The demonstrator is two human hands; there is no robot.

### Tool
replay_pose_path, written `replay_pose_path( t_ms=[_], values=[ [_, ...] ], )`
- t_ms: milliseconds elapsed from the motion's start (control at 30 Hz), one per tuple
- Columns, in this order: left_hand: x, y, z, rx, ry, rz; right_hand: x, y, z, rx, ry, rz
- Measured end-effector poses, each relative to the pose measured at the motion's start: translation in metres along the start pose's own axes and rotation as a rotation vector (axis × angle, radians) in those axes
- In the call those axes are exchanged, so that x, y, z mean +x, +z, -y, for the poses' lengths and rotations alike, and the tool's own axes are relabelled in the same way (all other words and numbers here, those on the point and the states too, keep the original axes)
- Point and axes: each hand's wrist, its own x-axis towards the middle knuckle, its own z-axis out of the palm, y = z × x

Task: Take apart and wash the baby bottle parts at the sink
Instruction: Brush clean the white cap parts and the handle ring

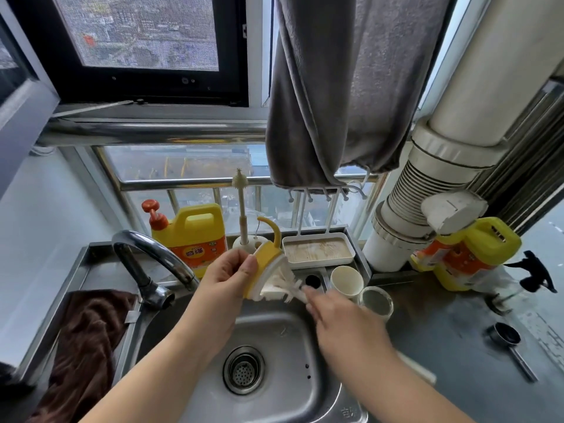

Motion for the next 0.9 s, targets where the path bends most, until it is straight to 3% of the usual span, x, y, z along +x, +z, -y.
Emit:
replay_pose_path(
  t_ms=[67,167,267,367,467,700,900],
  values=[
    [-0.001,-0.002,-0.002,-0.039,0.025,-0.003,-0.005,0.005,0.005,0.537,0.035,0.222],
    [-0.003,-0.006,0.003,-0.043,0.058,-0.018,-0.009,0.001,0.013,1.183,0.275,0.526],
    [-0.004,-0.006,0.01,-0.034,0.085,-0.023,-0.007,-0.011,0.011,1.589,0.458,0.797],
    [-0.002,-0.009,0.013,0.087,0.141,-0.02,-0.006,-0.014,0.009,1.837,0.512,0.877],
    [-0.002,-0.016,0.011,0.237,0.108,-0.006,-0.007,-0.013,0.009,1.873,0.522,0.865],
    [0.002,-0.02,-0.017,0.491,-0.091,0.125,-0.007,-0.014,0.002,1.635,0.516,0.74],
    [0.007,0.001,-0.033,0.612,-0.297,0.094,-0.01,-0.009,0.01,1.28,0.427,0.594]
  ],
)
